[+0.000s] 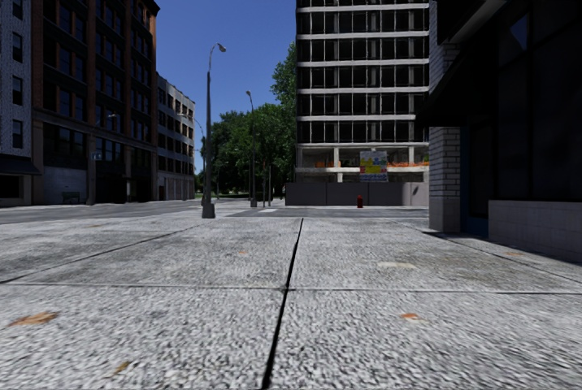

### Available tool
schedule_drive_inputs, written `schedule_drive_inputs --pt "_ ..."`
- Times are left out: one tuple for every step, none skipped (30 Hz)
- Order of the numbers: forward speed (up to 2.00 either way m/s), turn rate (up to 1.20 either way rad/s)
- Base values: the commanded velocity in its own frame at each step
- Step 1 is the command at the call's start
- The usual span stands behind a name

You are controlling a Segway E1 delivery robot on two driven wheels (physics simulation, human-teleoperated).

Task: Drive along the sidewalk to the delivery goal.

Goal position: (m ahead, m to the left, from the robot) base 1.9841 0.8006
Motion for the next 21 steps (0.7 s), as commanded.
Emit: schedule_drive_inputs --pt "1.79 0.0" --pt "1.79 0.0" --pt "1.79 0.0" --pt "1.79 0.0" --pt "1.79 0.12" --pt "1.79 0.26" --pt "1.79 0.49" --pt "1.79 0.64" --pt "1.79 0.64" --pt "1.79 0.76" --pt "1.79 0.86" --pt "1.79 0.9" --pt "1.79 0.9" --pt "1.79 0.82" --pt "1.79 0.34" --pt "1.79 0.14" --pt "1.79 0.06" --pt "1.79 0.01" --pt "1.79 0.0" --pt "1.79 0.0" --pt "1.79 0.0"
